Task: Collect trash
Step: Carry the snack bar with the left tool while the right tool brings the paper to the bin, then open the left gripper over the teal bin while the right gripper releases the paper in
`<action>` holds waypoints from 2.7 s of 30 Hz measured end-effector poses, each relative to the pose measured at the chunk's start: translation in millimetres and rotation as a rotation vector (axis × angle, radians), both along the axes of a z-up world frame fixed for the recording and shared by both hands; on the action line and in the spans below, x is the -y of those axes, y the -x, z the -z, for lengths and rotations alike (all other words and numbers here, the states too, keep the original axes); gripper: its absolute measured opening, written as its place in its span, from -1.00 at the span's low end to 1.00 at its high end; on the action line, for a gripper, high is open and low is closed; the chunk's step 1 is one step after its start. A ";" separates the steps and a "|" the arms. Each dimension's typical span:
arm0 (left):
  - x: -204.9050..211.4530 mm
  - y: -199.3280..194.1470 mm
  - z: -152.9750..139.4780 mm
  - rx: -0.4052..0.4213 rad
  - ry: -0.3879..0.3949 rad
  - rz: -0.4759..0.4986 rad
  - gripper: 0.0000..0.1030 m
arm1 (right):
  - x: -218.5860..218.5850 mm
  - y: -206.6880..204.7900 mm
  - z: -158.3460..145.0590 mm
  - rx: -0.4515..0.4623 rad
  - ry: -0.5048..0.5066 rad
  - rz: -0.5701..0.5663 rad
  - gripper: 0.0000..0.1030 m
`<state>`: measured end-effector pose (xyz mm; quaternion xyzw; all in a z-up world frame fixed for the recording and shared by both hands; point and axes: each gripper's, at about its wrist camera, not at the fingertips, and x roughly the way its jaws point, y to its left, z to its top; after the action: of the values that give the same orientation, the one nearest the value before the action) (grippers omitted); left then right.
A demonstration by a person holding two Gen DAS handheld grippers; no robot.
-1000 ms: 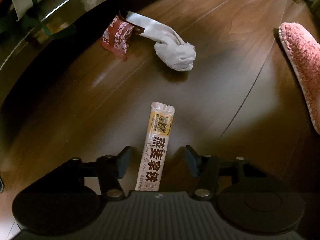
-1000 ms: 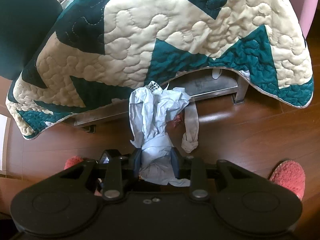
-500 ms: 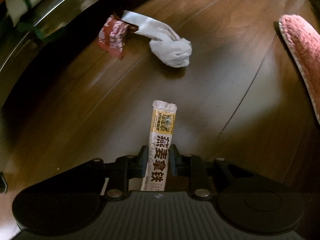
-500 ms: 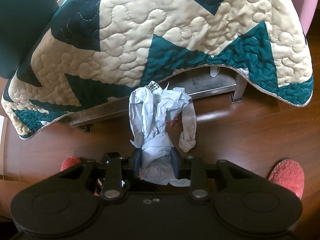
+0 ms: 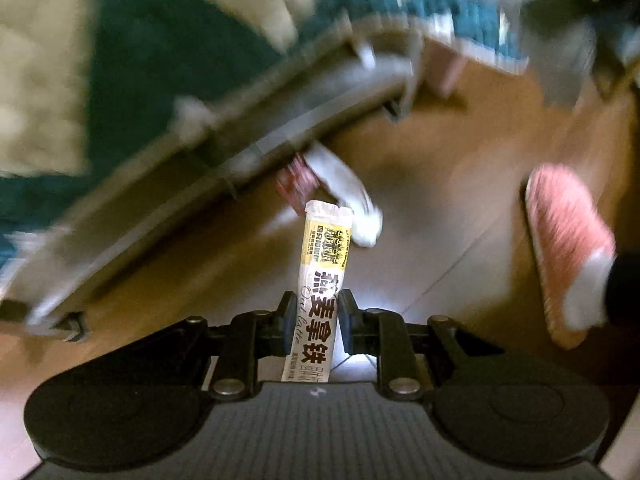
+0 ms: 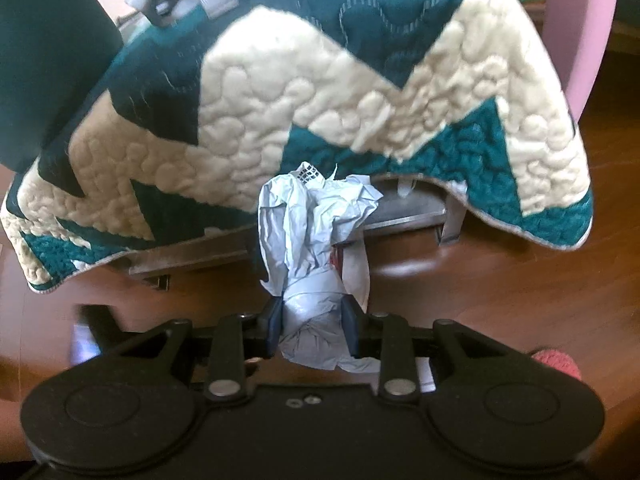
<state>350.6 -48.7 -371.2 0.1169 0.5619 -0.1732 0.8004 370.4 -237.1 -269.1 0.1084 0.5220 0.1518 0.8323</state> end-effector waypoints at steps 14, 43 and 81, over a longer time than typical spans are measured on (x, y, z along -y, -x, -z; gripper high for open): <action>-32.2 46.2 -222.0 0.259 0.172 -0.329 -0.59 | -29.6 73.2 -108.1 0.147 -0.098 -0.046 -0.41; -178.5 -49.1 -547.6 0.693 0.250 -0.561 -0.58 | -184.1 -14.8 -423.8 0.639 -0.074 -0.321 -0.41; -210.8 -170.4 -450.6 0.376 0.120 -0.629 0.25 | -278.9 -101.7 -351.5 0.477 0.244 -0.454 -0.17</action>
<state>521.0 162.1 79.4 -0.0787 0.4024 0.0732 0.9091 472.1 41.8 82.4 -0.1491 0.3380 0.2903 0.8827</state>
